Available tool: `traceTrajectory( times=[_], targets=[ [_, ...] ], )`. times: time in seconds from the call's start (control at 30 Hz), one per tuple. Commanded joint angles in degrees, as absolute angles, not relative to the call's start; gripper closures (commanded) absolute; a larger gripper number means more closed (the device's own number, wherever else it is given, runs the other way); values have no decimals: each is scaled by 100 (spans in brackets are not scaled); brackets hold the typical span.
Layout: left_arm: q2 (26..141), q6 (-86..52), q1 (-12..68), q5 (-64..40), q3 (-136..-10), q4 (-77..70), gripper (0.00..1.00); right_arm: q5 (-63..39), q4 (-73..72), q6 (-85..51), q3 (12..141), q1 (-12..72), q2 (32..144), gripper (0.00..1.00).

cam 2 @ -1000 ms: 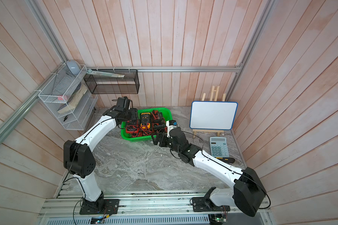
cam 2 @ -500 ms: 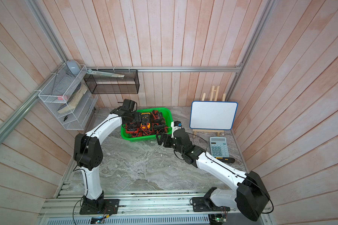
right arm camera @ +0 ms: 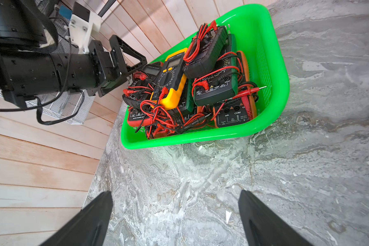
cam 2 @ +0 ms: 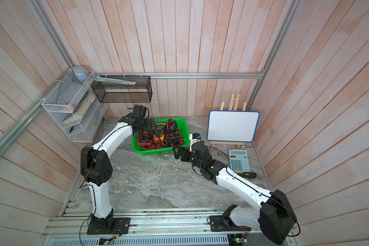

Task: Put the multimeter into the basket
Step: Place the multimeter in the basket, then reset both arms

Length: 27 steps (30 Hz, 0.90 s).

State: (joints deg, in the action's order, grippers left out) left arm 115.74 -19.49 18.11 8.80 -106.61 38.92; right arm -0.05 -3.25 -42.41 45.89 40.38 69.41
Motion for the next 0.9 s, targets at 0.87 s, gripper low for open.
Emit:
traceTrajectory(
  times=[0.87],
  targets=[
    [5051, -951, 1828, 1293, -4072, -151, 0, 1732, -340, -2583, 3705, 2013, 5440, 2]
  ],
)
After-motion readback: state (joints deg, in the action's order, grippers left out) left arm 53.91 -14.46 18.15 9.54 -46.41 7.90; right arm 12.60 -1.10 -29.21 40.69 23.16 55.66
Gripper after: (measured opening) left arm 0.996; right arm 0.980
